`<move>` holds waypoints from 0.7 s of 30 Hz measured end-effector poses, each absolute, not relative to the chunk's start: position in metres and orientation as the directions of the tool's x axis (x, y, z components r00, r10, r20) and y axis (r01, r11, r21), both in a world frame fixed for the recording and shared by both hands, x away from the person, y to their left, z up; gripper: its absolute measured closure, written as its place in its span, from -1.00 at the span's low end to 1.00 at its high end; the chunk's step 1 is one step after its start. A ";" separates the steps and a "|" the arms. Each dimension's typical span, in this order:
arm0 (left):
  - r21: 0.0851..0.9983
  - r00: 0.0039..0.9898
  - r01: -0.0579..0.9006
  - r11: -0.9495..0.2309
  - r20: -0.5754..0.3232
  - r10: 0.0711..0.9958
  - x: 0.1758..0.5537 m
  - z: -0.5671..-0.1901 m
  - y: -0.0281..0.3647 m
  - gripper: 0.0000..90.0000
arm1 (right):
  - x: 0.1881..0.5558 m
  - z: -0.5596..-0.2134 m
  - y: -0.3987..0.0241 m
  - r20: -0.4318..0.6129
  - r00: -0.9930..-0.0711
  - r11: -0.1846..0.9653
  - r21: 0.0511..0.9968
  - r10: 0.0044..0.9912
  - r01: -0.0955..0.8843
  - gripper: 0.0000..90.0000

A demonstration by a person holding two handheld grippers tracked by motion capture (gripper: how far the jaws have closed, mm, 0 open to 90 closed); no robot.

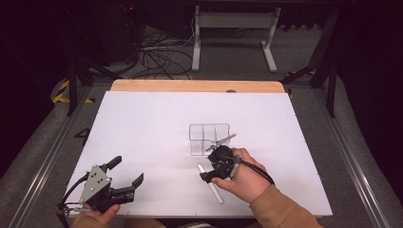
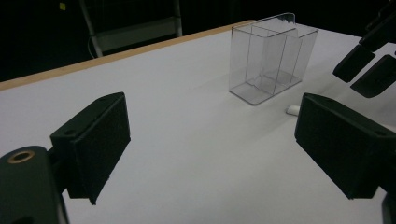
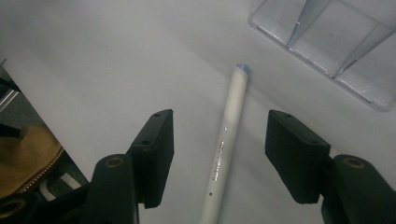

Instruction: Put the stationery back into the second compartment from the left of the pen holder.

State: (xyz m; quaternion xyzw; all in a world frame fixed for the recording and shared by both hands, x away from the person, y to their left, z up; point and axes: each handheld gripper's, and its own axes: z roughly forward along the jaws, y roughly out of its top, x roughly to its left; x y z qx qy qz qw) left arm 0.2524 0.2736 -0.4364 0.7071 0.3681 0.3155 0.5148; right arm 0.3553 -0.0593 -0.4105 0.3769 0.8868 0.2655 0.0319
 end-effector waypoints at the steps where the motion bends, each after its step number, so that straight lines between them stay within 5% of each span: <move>1: 0.960 0.530 0.195 -0.199 0.068 0.845 0.252 -0.436 0.274 -0.75 | 0.356 -0.411 -0.059 0.144 -0.711 0.578 0.484 0.688 0.657 0.00; 21: 0.957 0.532 0.201 -0.208 0.072 0.844 0.252 -0.437 0.272 -0.74 | 0.367 -0.432 -0.040 0.090 -0.637 0.583 0.321 0.765 0.746 0.24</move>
